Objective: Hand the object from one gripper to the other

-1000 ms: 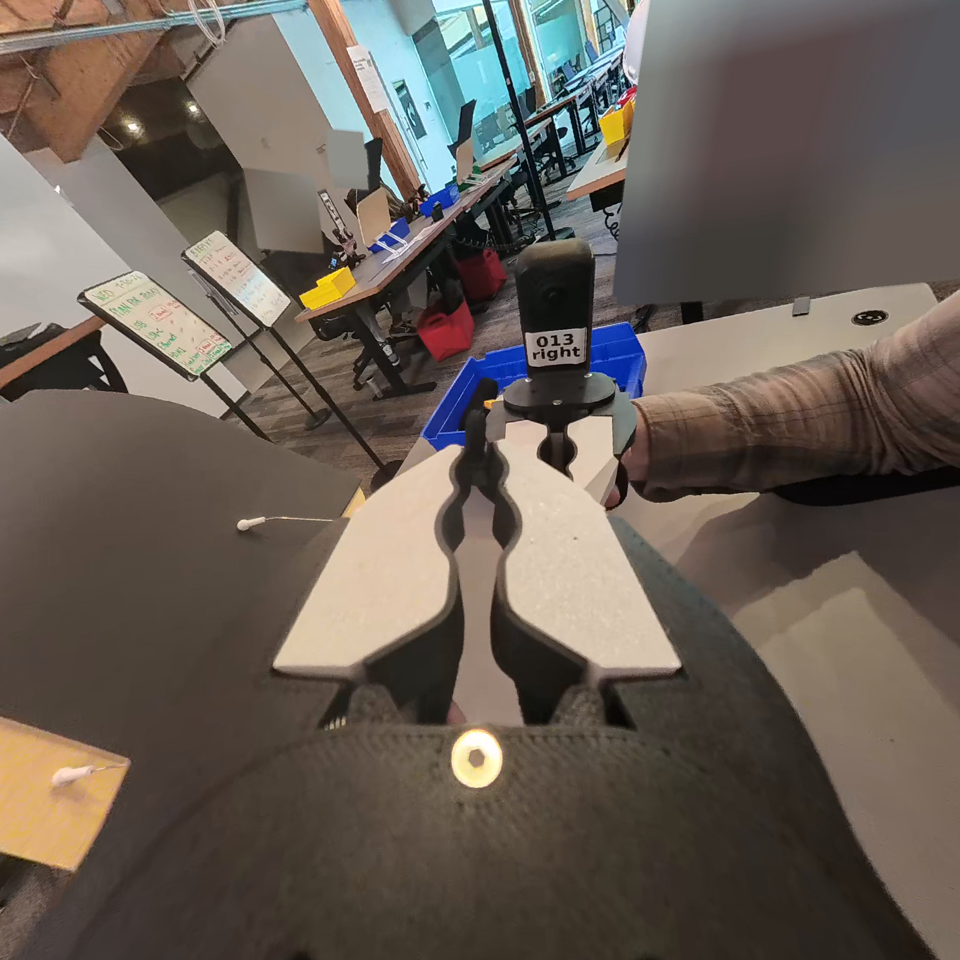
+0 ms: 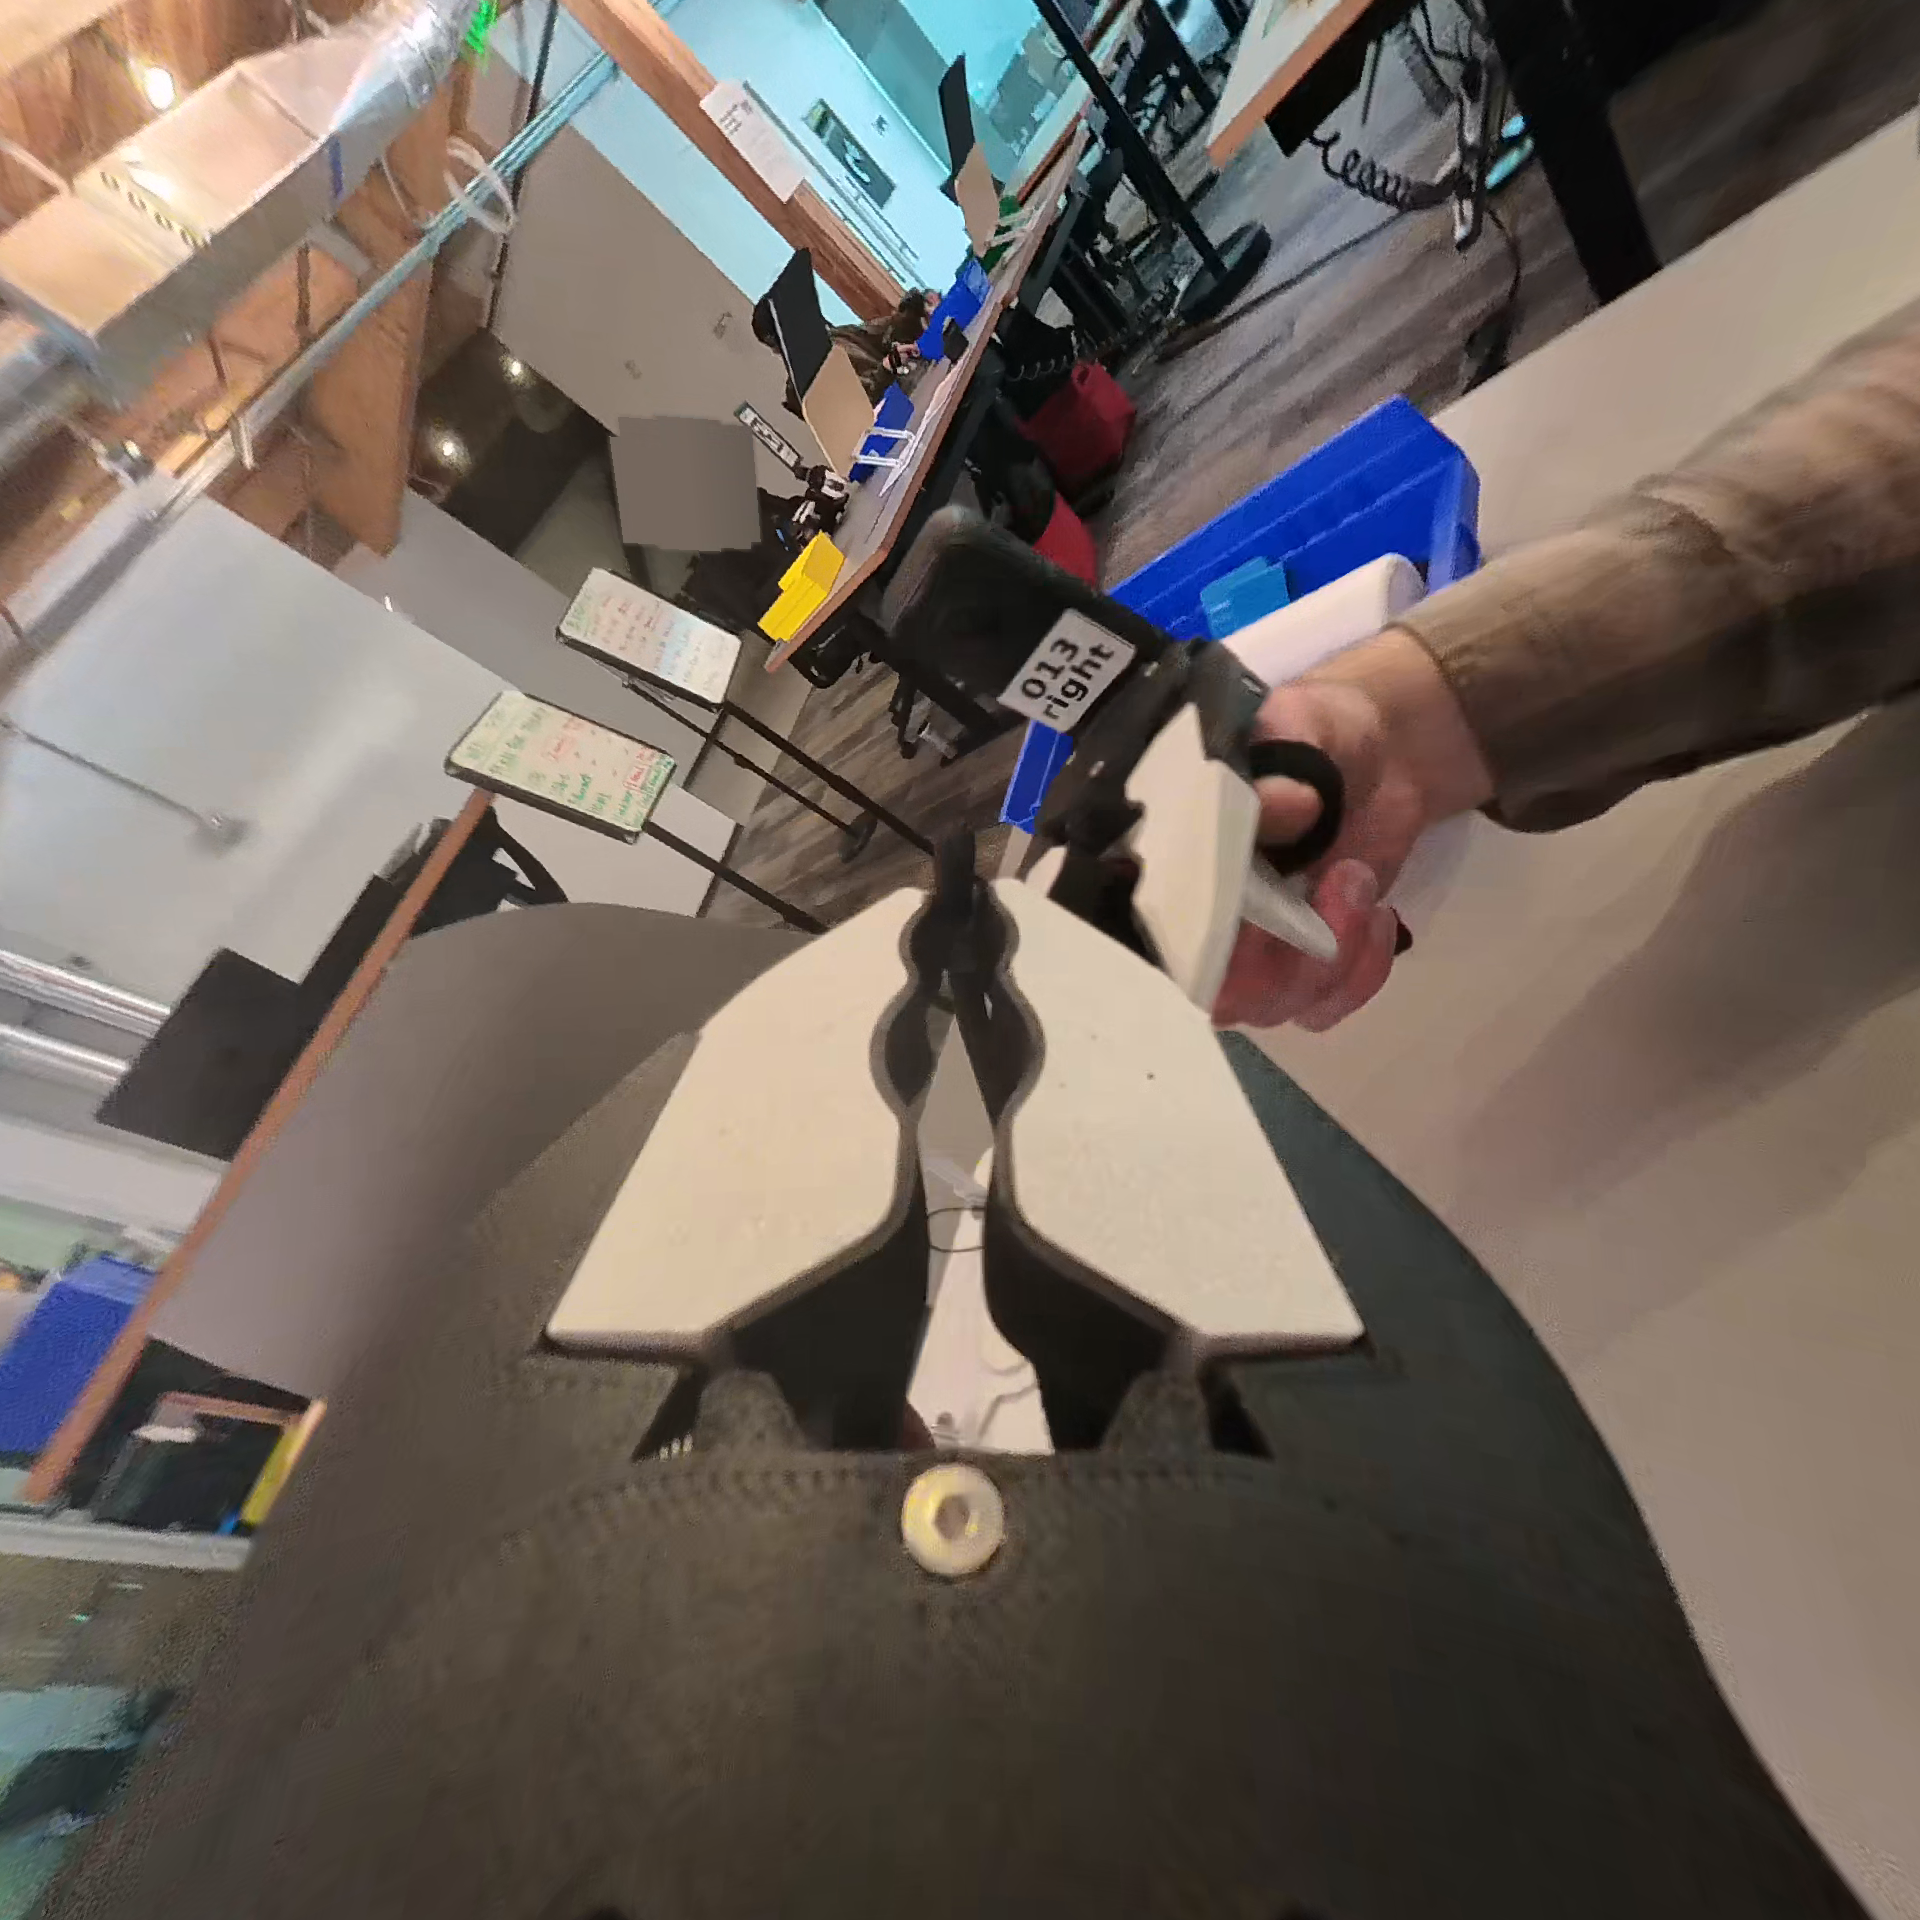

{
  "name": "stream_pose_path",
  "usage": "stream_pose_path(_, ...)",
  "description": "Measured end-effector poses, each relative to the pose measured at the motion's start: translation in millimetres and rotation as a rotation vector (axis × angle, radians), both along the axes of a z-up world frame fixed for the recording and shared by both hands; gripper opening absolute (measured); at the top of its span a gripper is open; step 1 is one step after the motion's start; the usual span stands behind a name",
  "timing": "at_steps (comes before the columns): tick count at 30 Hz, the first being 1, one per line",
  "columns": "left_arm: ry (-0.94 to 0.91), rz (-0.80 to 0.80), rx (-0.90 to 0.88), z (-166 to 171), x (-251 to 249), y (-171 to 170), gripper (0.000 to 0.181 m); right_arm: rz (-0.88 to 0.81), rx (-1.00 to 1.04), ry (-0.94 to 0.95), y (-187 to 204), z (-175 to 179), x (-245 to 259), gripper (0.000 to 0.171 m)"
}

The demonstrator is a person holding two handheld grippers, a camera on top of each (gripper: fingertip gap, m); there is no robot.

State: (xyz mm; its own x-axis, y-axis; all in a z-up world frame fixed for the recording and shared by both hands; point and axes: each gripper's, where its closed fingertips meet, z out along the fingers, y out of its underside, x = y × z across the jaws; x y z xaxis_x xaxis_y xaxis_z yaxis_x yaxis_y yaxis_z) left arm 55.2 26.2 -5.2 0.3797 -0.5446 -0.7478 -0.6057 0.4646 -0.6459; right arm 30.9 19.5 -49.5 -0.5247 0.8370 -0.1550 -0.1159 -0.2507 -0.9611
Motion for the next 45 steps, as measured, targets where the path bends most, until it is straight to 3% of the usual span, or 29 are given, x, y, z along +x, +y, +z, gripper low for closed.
stream_pose_path(9,0.160,-0.082,0.134,-14.0,15.7,-15.4,0.006,0.127,-0.220,0.126,5.2,9.9,7.0,0.045)
stream_pose_path(28,0.541,-0.202,0.328,-62.5,32.1,-34.5,0.006,0.205,-0.259,0.118,-13.7,6.5,-0.1,0.036)
stream_pose_path(45,0.524,-0.217,0.314,-58.0,26.9,-36.5,0.006,0.263,-0.252,0.138,-18.5,7.5,8.3,0.046)
